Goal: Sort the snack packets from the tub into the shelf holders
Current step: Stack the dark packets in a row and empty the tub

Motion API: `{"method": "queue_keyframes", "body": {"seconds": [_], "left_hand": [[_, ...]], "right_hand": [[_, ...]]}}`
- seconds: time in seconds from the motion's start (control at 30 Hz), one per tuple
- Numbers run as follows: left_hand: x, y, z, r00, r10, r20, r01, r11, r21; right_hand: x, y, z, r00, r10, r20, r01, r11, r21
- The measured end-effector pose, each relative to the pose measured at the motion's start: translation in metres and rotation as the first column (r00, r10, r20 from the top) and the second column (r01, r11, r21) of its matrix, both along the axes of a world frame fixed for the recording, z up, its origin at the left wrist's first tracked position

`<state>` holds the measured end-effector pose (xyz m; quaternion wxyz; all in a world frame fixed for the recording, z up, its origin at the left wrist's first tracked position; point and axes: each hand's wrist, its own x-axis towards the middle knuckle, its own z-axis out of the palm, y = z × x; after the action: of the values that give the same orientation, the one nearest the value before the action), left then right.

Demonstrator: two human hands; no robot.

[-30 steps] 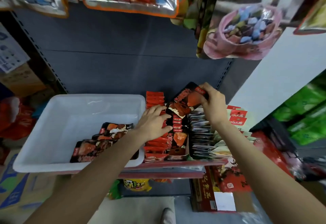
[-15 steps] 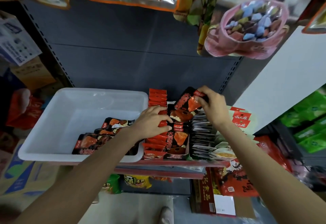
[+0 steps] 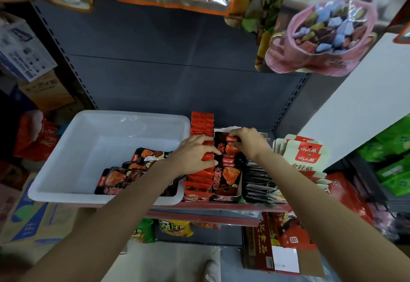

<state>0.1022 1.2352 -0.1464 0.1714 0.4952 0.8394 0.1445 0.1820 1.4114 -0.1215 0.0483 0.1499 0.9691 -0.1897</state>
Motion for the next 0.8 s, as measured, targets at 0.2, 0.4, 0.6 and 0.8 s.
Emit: {"method": "queue_keyframes", "body": {"seconds": [0.2,0.4,0.6,0.8], "left_hand": [[-0.002,-0.002,-0.005,1.000,-0.004,-0.005,0.005,0.999,0.032],[-0.004,-0.024,-0.001,0.989,0.133,0.067,-0.147,0.943,0.298],[-0.036,-0.094,-0.019,0.873,0.450,0.190,-0.488,0.793,0.363],[-0.071,-0.175,-0.055,0.808,0.569,0.150,-0.544,0.820,-0.181]], "right_hand": [[0.005,-0.010,-0.010,0.998,-0.045,-0.038,0.051,0.982,0.180],[0.003,-0.020,-0.004,0.977,-0.105,-0.185,0.114,0.993,0.035],[-0.025,-0.078,0.010,0.932,-0.179,-0.315,0.050,0.924,-0.379],[-0.077,-0.165,-0.022,0.989,0.048,-0.140,-0.093,0.936,-0.338]]}}
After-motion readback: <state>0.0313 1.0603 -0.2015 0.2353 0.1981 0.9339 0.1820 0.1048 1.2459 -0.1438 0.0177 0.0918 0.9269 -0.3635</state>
